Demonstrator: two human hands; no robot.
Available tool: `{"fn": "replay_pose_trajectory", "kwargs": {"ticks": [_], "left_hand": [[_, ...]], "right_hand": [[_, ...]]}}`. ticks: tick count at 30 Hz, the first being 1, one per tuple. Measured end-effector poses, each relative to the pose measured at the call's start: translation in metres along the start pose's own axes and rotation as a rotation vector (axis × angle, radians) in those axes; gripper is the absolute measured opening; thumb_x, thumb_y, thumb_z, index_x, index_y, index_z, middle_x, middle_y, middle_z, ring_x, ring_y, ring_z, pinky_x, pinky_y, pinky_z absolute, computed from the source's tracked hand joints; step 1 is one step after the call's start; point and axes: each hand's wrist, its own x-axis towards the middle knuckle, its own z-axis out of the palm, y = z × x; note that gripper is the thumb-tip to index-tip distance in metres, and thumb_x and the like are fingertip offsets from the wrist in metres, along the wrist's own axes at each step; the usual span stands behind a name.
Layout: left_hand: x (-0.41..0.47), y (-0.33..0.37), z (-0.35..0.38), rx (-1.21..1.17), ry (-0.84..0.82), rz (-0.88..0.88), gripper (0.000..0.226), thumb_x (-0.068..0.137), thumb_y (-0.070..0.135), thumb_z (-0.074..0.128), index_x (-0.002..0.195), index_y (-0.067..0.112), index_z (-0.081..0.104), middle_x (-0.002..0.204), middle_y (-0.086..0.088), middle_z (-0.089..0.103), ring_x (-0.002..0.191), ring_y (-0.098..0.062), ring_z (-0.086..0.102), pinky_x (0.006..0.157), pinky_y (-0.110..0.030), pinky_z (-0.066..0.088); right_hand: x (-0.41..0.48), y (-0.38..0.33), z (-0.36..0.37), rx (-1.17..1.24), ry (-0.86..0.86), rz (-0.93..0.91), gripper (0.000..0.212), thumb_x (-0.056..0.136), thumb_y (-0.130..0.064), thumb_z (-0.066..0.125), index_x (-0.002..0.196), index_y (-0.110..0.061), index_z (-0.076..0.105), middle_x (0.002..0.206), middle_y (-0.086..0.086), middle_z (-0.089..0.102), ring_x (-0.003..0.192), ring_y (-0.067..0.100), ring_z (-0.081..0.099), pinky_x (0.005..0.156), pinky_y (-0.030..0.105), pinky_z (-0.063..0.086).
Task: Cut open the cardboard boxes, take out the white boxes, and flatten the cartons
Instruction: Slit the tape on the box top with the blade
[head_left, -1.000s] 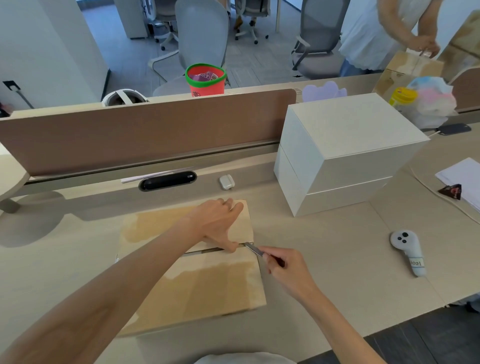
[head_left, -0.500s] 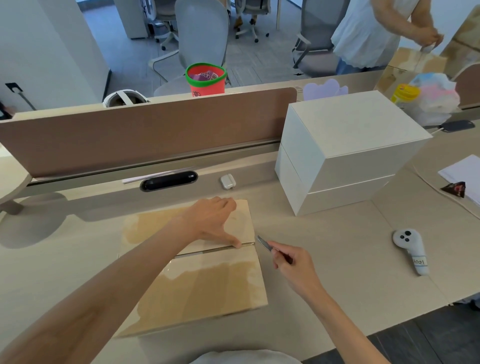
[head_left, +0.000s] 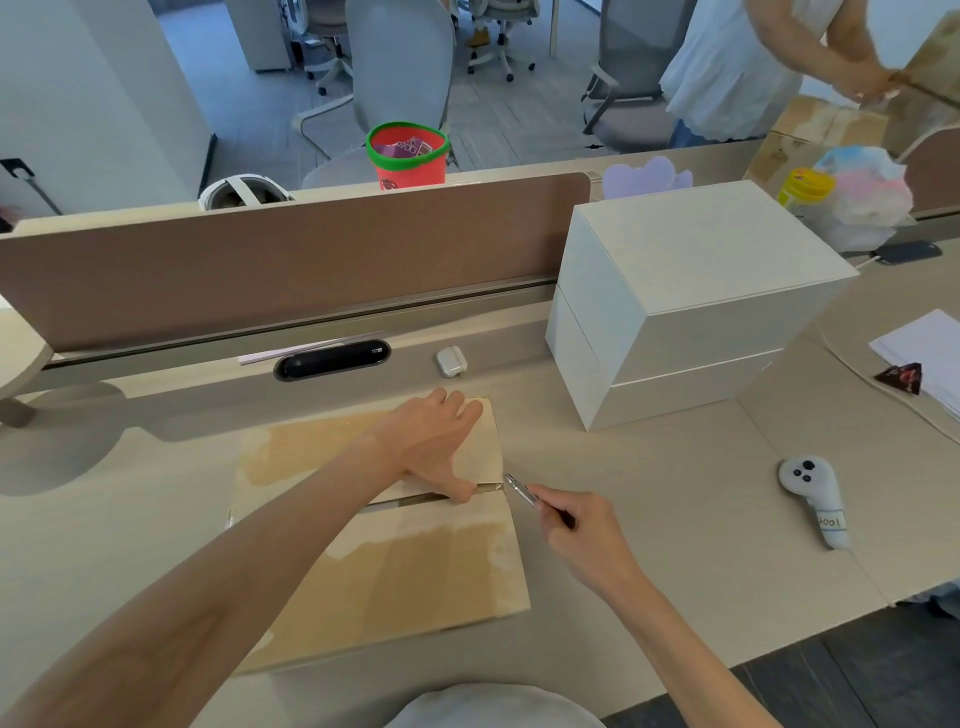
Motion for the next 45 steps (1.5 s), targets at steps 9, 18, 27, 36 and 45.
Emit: {"fn": "replay_pose_trajectory", "kwargs": {"ticks": [9, 18, 27, 36, 45], "left_hand": [[0.002, -0.004, -0.001, -0.003, -0.017, 0.011, 0.077, 0.057, 0.077, 0.046, 0.1, 0.014, 0.037, 0.099, -0.006, 0.051, 0.086, -0.025, 0.046, 0.075, -0.039, 0.05], [0.001, -0.004, -0.002, -0.043, -0.021, 0.011, 0.076, 0.061, 0.074, 0.057, 0.104, 0.013, 0.039, 0.102, -0.006, 0.052, 0.089, -0.026, 0.049, 0.078, -0.038, 0.049], [-0.001, -0.003, -0.006, -0.062, -0.023, 0.007, 0.077, 0.065, 0.073, 0.059, 0.108, 0.012, 0.04, 0.106, -0.007, 0.052, 0.092, -0.025, 0.048, 0.08, -0.038, 0.048], [0.0, -0.007, -0.006, -0.064, -0.02, 0.033, 0.072, 0.064, 0.076, 0.053, 0.1, 0.017, 0.035, 0.1, -0.006, 0.052, 0.087, -0.025, 0.048, 0.079, -0.038, 0.049], [-0.003, -0.012, 0.004, -0.088, -0.005, 0.022, 0.078, 0.068, 0.08, 0.054, 0.109, 0.015, 0.038, 0.111, -0.002, 0.05, 0.091, -0.02, 0.041, 0.077, -0.031, 0.038]], "right_hand": [[-0.003, -0.006, 0.005, -0.009, 0.035, -0.01, 0.033, 0.091, -0.004, 0.044, 0.102, -0.02, 0.071, 0.062, -0.008, 0.028, 0.059, 0.01, 0.023, 0.053, 0.025, 0.024], [-0.006, -0.004, 0.002, -0.108, 0.068, -0.042, 0.027, 0.09, -0.006, 0.043, 0.101, -0.012, 0.067, 0.062, -0.009, 0.026, 0.06, 0.009, 0.021, 0.052, 0.025, 0.023], [0.006, -0.004, 0.005, 0.013, 0.046, 0.034, 0.033, 0.094, -0.008, 0.047, 0.107, -0.023, 0.074, 0.06, -0.008, 0.034, 0.058, 0.01, 0.027, 0.053, 0.024, 0.027], [0.003, -0.008, -0.008, 0.044, -0.123, -0.027, 0.07, 0.095, -0.003, 0.044, 0.083, -0.07, 0.062, 0.063, -0.006, 0.034, 0.06, 0.014, 0.028, 0.055, 0.027, 0.024], [0.005, 0.006, -0.026, -0.087, -0.078, -0.103, 0.035, 0.093, -0.006, 0.047, 0.103, -0.03, 0.071, 0.061, -0.008, 0.035, 0.059, 0.009, 0.029, 0.054, 0.026, 0.027]]}}
